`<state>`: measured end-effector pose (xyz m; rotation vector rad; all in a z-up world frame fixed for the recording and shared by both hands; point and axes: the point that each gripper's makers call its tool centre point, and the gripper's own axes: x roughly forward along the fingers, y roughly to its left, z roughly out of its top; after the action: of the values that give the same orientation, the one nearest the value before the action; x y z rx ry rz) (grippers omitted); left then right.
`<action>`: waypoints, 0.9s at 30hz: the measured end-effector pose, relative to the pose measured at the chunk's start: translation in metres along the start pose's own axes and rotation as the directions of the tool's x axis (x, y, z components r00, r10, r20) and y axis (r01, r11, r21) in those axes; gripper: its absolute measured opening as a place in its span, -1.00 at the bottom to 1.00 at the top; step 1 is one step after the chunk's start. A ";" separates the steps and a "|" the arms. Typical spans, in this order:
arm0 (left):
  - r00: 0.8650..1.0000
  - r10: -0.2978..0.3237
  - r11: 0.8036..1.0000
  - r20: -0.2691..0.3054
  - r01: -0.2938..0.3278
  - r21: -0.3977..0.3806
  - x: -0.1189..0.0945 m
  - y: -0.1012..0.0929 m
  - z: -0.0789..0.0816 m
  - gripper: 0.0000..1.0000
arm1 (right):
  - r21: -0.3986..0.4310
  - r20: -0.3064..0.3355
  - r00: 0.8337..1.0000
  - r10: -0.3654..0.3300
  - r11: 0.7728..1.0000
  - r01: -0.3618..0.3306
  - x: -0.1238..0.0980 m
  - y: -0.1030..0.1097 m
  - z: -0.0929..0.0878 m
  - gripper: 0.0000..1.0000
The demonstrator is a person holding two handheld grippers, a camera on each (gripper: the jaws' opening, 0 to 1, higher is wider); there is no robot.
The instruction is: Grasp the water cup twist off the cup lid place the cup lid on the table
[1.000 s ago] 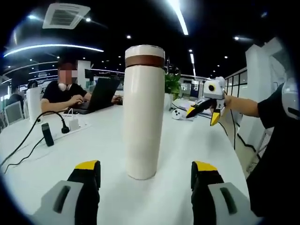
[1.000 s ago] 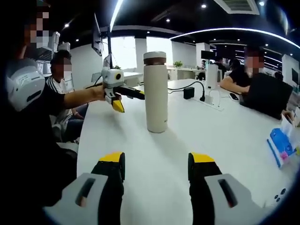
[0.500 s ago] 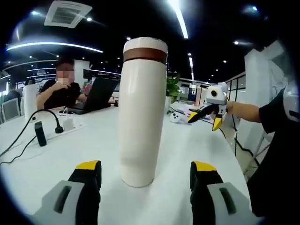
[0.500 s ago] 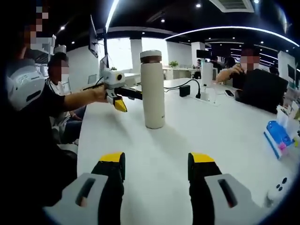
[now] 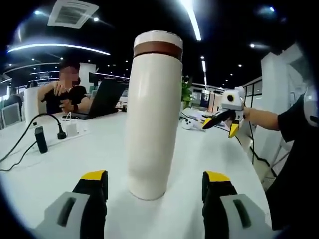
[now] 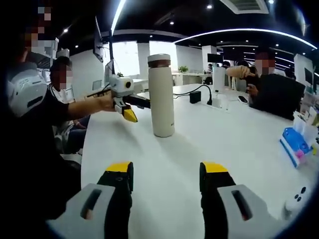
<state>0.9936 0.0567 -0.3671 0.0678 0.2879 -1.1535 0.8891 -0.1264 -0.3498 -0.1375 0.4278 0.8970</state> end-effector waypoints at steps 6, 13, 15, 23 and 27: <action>1.000 -0.003 1.000 0.010 0.003 -0.007 0.006 -0.003 0.001 0.53 | 0.006 0.005 1.000 -0.007 1.000 0.007 -0.002 0.000 -0.002 0.11; 1.000 0.008 1.000 0.017 -0.007 -0.010 0.012 0.000 -0.002 0.51 | 0.015 0.024 1.000 -0.015 1.000 0.014 -0.007 0.004 0.000 0.10; 1.000 0.010 1.000 0.017 -0.010 -0.012 0.013 0.001 -0.002 0.51 | 0.013 0.023 1.000 -0.017 1.000 0.017 -0.007 0.004 -0.001 0.10; 1.000 0.017 1.000 0.013 -0.017 -0.009 0.012 0.004 -0.005 0.51 | 0.020 0.026 0.999 -0.024 1.000 0.023 -0.009 0.002 -0.003 0.09; 1.000 0.020 1.000 0.011 -0.020 -0.007 0.013 0.004 -0.006 0.50 | 0.019 0.028 0.999 -0.023 1.000 0.023 -0.008 0.002 -0.003 0.09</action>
<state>1.0012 0.0486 -0.3766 0.0576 0.2806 -1.1327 0.8820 -0.1316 -0.3490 -0.1125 0.4071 0.8715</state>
